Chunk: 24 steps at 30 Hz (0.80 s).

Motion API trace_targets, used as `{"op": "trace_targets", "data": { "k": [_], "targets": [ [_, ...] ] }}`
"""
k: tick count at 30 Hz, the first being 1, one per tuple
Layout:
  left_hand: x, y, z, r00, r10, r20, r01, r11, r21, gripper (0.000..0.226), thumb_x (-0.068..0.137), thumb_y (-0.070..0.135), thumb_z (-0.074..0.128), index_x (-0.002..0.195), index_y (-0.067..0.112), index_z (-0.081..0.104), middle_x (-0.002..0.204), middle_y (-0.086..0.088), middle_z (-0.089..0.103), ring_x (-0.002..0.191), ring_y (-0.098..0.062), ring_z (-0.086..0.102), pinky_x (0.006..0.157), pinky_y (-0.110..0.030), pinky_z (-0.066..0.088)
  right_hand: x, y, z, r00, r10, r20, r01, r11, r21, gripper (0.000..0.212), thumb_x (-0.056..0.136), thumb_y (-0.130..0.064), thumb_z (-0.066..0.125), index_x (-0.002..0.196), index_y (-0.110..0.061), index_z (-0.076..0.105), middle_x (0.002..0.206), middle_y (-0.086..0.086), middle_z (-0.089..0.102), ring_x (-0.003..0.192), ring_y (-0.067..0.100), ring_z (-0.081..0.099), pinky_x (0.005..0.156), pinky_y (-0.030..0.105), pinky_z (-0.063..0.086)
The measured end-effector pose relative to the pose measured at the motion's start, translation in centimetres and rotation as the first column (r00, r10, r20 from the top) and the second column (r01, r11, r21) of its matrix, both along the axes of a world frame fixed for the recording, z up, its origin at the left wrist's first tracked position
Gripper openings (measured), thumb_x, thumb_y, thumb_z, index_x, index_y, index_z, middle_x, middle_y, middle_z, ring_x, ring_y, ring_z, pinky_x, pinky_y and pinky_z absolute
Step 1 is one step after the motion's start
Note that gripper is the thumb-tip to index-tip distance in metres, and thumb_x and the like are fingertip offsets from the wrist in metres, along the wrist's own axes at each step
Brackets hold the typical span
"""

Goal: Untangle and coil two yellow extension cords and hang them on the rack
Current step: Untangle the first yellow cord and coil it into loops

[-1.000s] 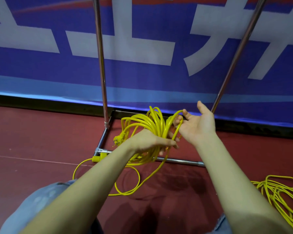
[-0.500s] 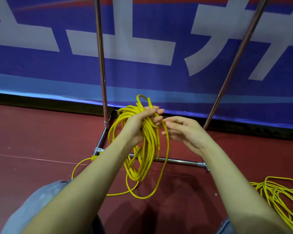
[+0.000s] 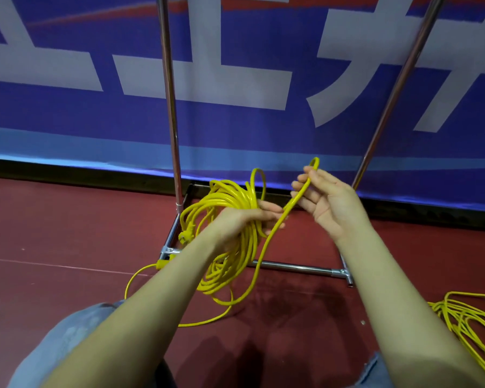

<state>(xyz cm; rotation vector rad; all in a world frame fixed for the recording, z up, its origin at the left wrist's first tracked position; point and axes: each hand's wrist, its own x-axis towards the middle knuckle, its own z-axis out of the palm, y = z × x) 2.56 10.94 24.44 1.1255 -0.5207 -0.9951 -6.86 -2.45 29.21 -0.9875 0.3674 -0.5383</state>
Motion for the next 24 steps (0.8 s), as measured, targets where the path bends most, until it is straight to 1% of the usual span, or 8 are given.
{"op": "trace_targets", "data": {
  "k": [4,7,9,12,14,19,21,24],
  "targets": [
    [-0.3,0.4,0.6,0.983,-0.181,-0.015,0.181,0.983,-0.018,0.017,0.087,-0.006,0.046,0.098,-0.002,0.059,0.082,-0.013,0.072,0.073,-0.021,0.071,0.07,-0.027,0.056,-0.1,-0.4,0.0,0.996,-0.083,0.045,0.076,0.988,0.136,0.013,0.096,-0.004,0.046,0.091,-0.006,0.059,0.064,0.001,0.07,0.063,0.014,0.07,0.055,0.025,0.056],
    [-1.1,0.2,1.0,0.958,-0.282,0.05,0.283,0.959,-0.005,0.018,0.086,-0.004,0.051,0.1,0.003,0.06,0.081,-0.008,0.073,0.072,-0.017,0.071,0.068,-0.027,0.056,0.0,-0.3,-0.4,0.997,-0.069,0.031,0.065,0.99,0.129,0.013,0.095,-0.004,0.047,0.092,-0.006,0.06,0.067,0.003,0.071,0.064,0.014,0.071,0.056,0.023,0.056],
    [-1.5,0.0,1.2,0.963,-0.265,0.043,0.266,0.964,-0.008,0.016,0.084,-0.004,0.054,0.096,0.004,0.061,0.078,-0.007,0.073,0.068,-0.017,0.07,0.065,-0.027,0.056,-0.1,-0.4,-0.7,0.999,-0.054,0.007,0.053,0.994,0.096,0.012,0.095,-0.007,0.049,0.093,-0.006,0.06,0.07,0.004,0.072,0.064,0.014,0.071,0.056,0.023,0.056],
    [-1.4,-0.4,1.6,0.993,-0.118,-0.014,0.117,0.991,-0.065,0.019,0.089,-0.007,0.047,0.094,0.005,0.061,0.076,-0.006,0.073,0.067,-0.016,0.071,0.063,-0.026,0.056,-0.6,-1.0,-1.2,0.997,-0.04,-0.063,0.041,0.999,0.01,0.008,0.093,-0.01,0.053,0.093,-0.008,0.061,0.073,0.004,0.072,0.064,0.014,0.069,0.059,0.025,0.057],
    [-0.9,-0.8,1.8,0.993,0.018,-0.117,-0.033,0.991,-0.13,0.021,0.091,-0.006,0.043,0.094,0.005,0.06,0.076,-0.005,0.073,0.068,-0.015,0.071,0.06,-0.023,0.056,-1.0,-1.0,-1.7,0.988,-0.017,-0.154,0.007,0.998,-0.062,0.007,0.092,-0.01,0.054,0.092,-0.007,0.061,0.071,0.003,0.072,0.06,0.012,0.067,0.057,0.023,0.056],
    [1.1,-1.3,2.0,0.852,0.265,-0.452,-0.394,0.892,-0.22,0.015,0.092,-0.005,0.045,0.092,0.005,0.056,0.074,-0.009,0.073,0.067,-0.017,0.071,0.064,-0.026,0.057,-0.9,0.7,-3.1,0.889,0.202,-0.411,-0.3,0.935,-0.187,0.01,0.091,-0.016,0.057,0.087,-0.011,0.064,0.075,0.002,0.071,0.065,0.01,0.067,0.063,0.021,0.054],
    [1.7,-1.0,2.1,0.819,0.306,-0.486,-0.453,0.865,-0.218,0.013,0.092,-0.005,0.047,0.093,0.005,0.055,0.074,-0.009,0.073,0.068,-0.017,0.072,0.063,-0.025,0.057,-0.6,1.7,-3.6,0.846,0.274,-0.458,-0.402,0.892,-0.209,0.006,0.089,-0.012,0.059,0.089,-0.01,0.065,0.073,0.001,0.071,0.064,0.01,0.067,0.062,0.018,0.054],
    [2.2,-0.6,2.2,0.817,0.322,-0.478,-0.463,0.86,-0.213,0.013,0.092,-0.003,0.047,0.097,0.005,0.057,0.083,-0.009,0.072,0.075,-0.016,0.071,0.066,-0.025,0.056,0.2,2.6,-3.9,0.854,0.251,-0.455,-0.403,0.873,-0.275,0.01,0.085,-0.001,0.062,0.094,-0.003,0.065,0.067,0.003,0.07,0.057,0.011,0.067,0.058,0.02,0.055]
  ]
}}
